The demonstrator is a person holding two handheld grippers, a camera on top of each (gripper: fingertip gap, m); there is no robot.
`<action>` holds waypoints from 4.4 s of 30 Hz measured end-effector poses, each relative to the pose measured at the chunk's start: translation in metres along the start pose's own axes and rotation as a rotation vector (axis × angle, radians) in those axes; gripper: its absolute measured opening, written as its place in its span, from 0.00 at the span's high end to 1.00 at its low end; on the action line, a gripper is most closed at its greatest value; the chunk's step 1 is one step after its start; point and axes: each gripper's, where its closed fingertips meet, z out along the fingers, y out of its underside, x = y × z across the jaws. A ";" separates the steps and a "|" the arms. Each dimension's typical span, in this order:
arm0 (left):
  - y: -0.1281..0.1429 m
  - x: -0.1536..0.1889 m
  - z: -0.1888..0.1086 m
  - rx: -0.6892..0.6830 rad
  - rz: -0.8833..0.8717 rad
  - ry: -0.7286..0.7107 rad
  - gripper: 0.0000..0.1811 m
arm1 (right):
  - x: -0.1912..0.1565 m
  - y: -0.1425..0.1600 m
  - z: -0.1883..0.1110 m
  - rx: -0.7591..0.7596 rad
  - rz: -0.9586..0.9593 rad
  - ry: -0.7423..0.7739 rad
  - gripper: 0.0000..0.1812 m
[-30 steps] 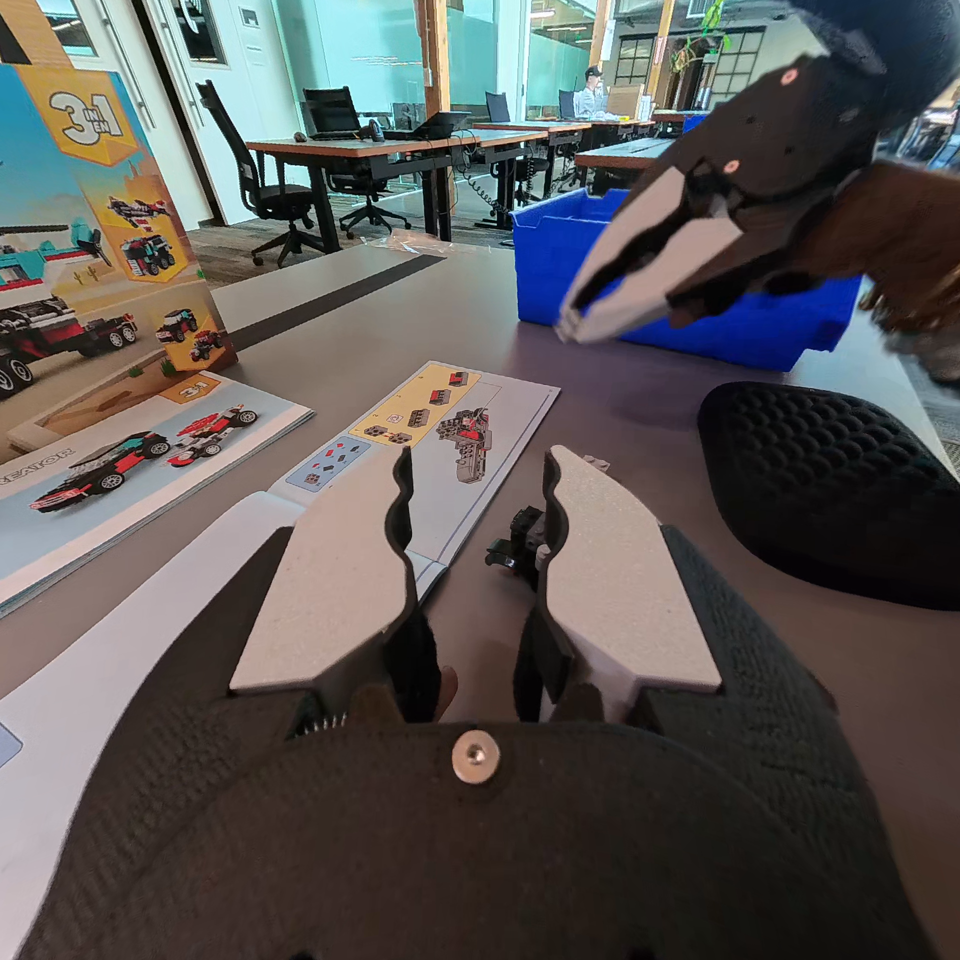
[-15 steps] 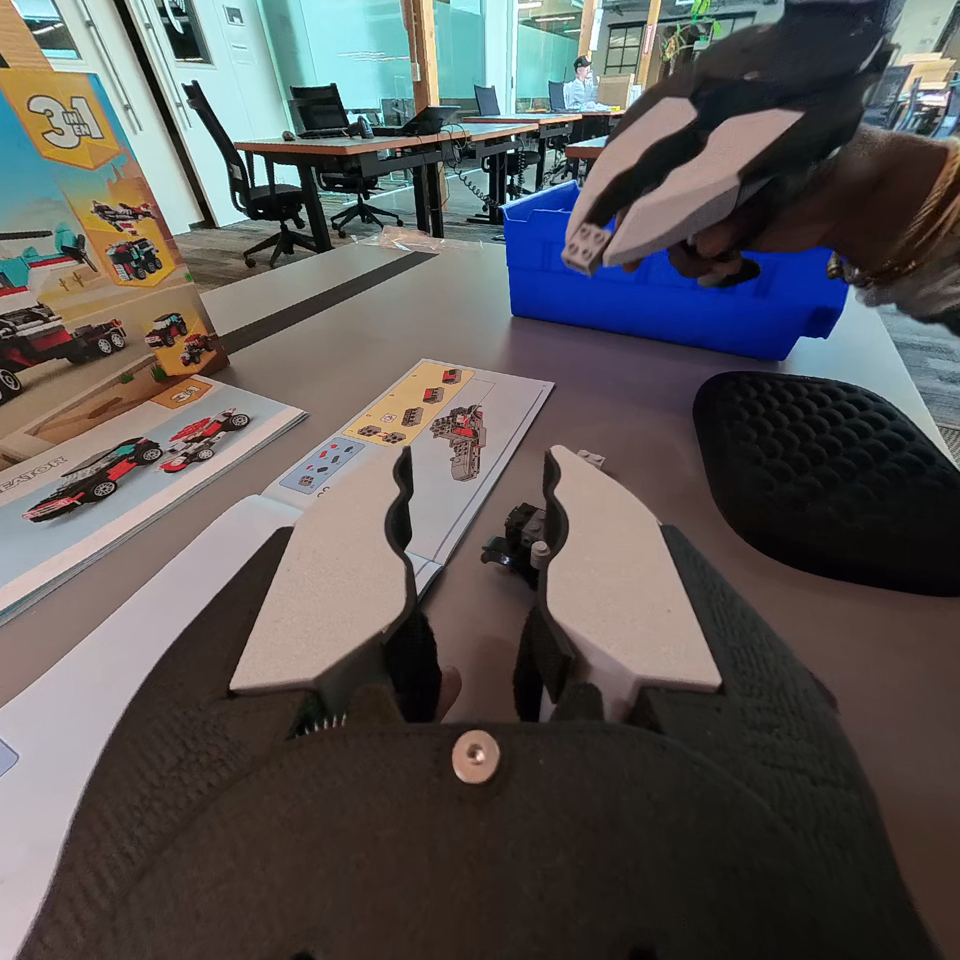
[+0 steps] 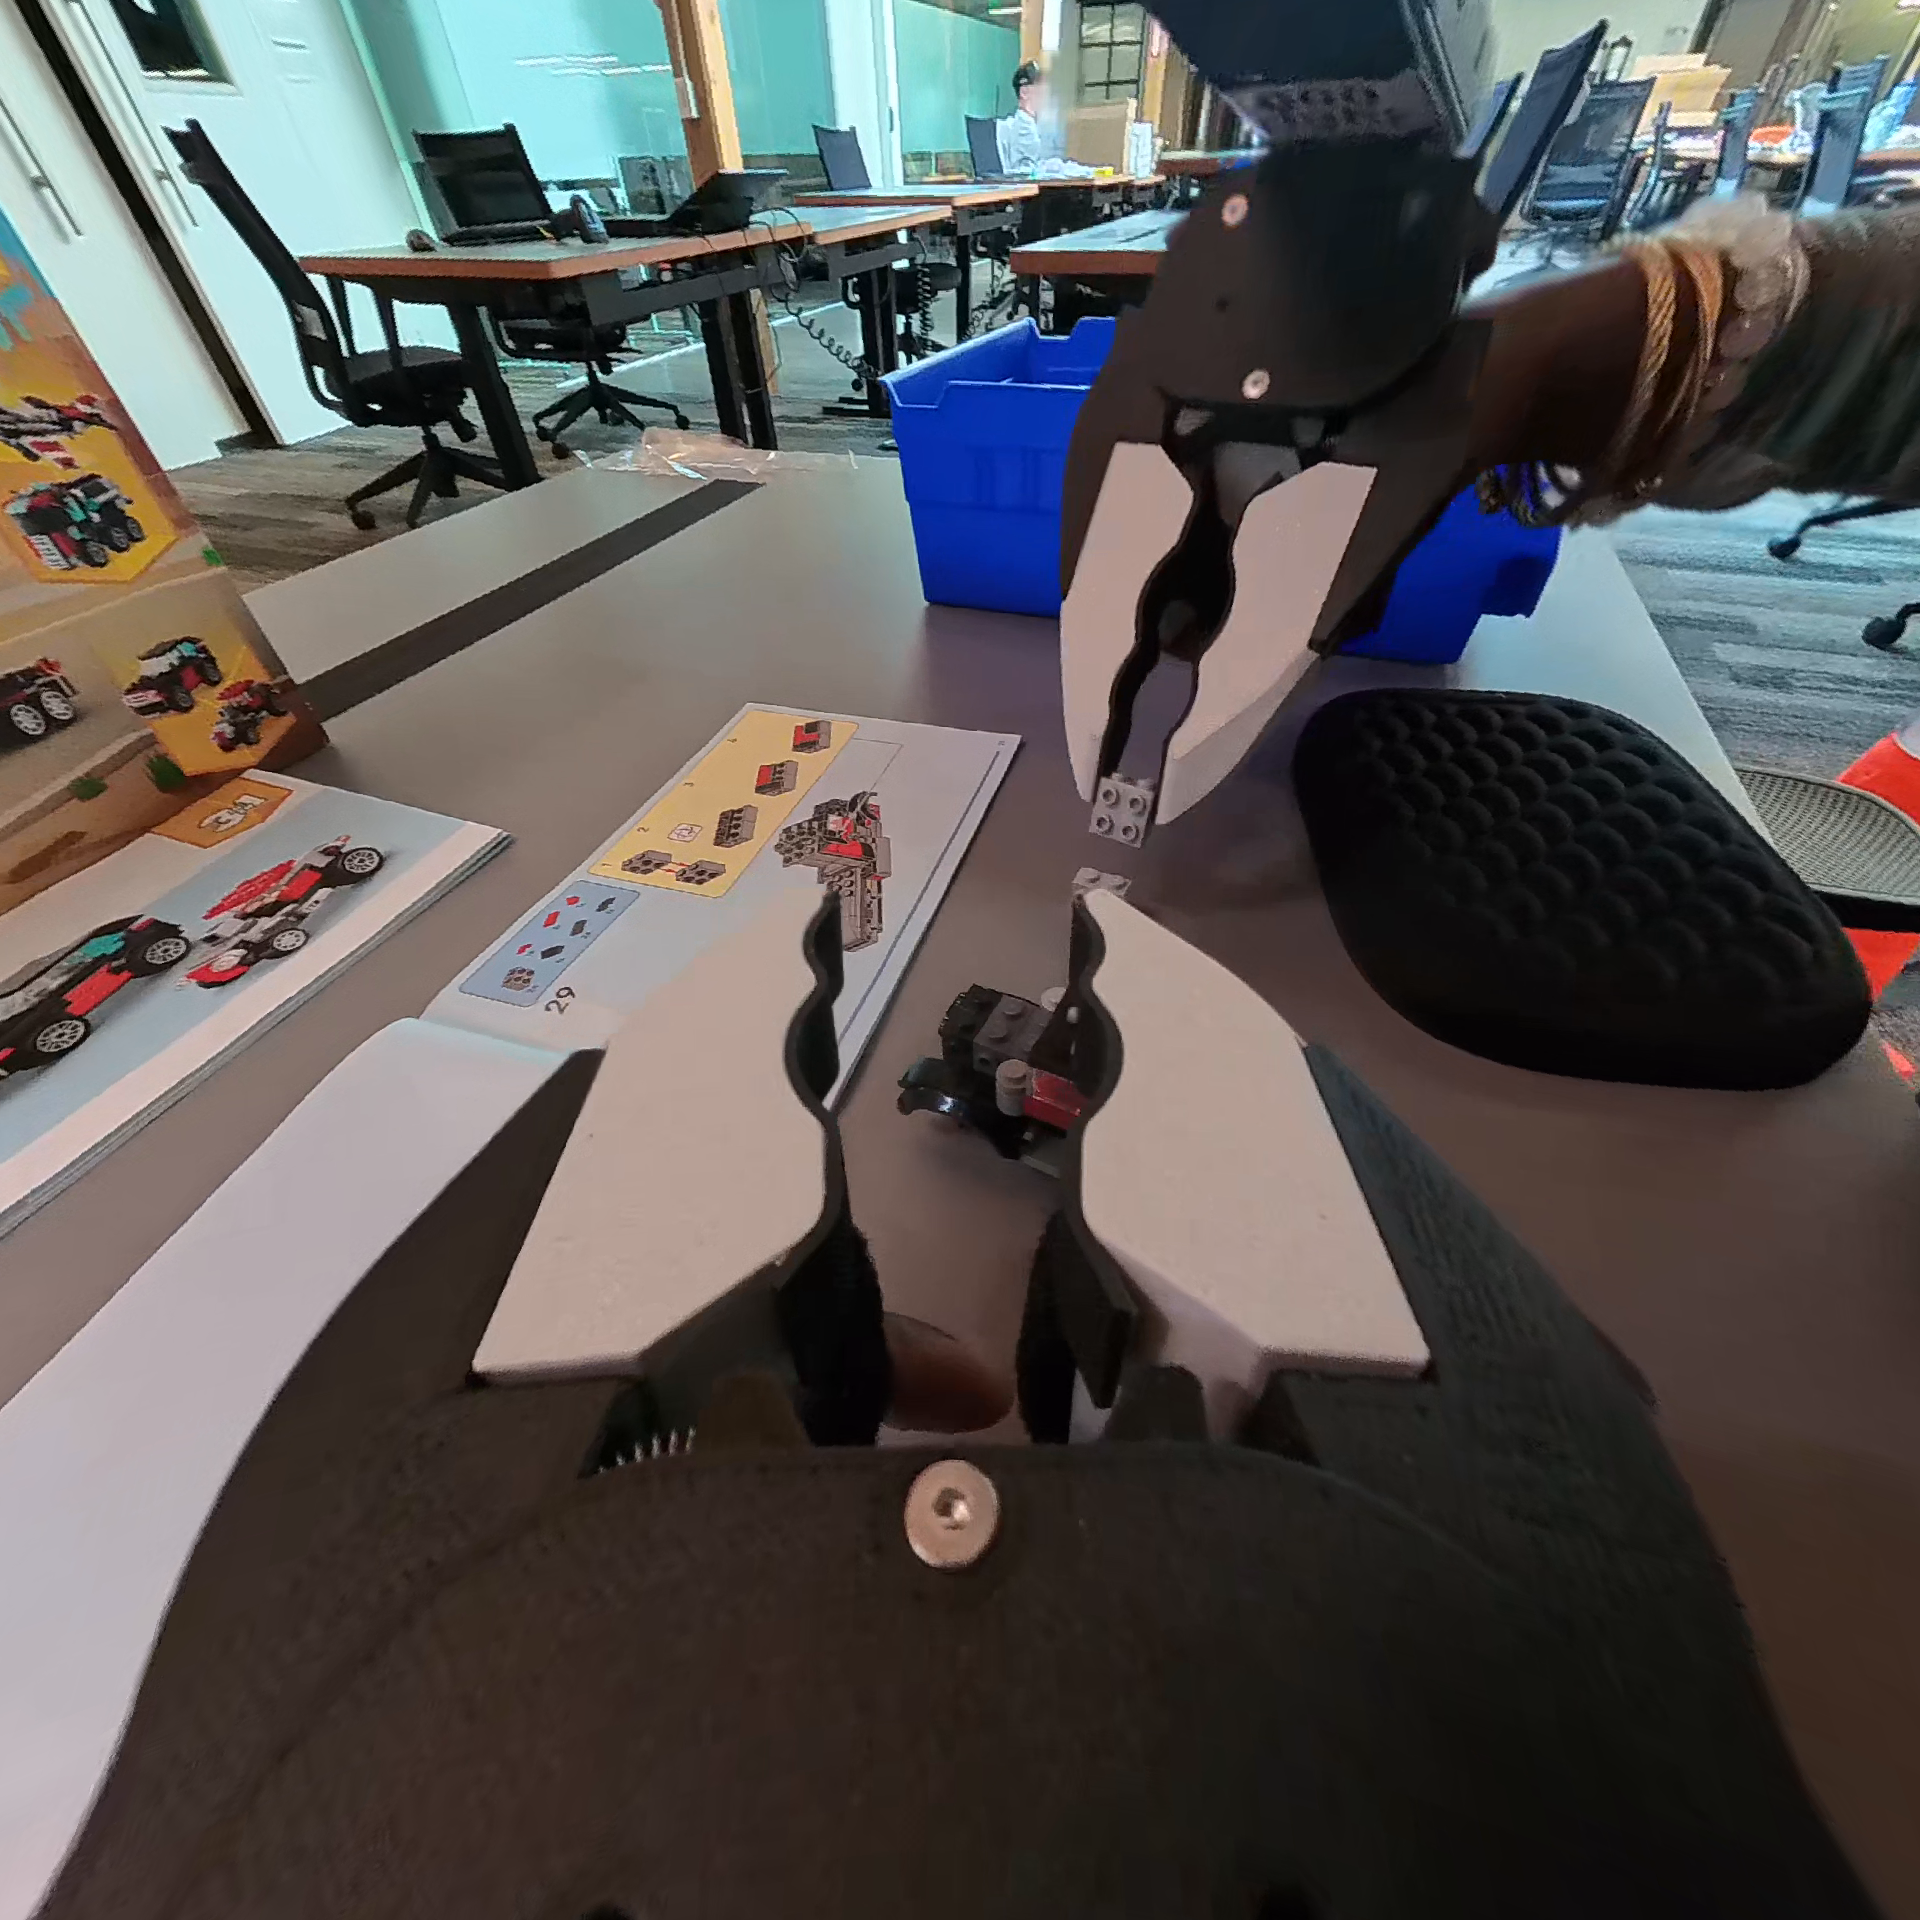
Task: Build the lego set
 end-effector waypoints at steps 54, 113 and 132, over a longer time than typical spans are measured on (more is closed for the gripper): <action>0.001 0.007 -0.001 -0.003 -0.022 0.070 0.75 | 0.001 0.006 0.012 -0.327 -0.138 -0.058 0.91; 0.000 0.010 -0.002 0.010 -0.025 0.103 0.74 | -0.002 0.007 0.013 -0.617 -0.174 -0.038 0.91; 0.000 0.010 -0.002 0.008 -0.034 0.116 0.74 | -0.001 0.008 0.015 -0.711 -0.164 -0.037 0.91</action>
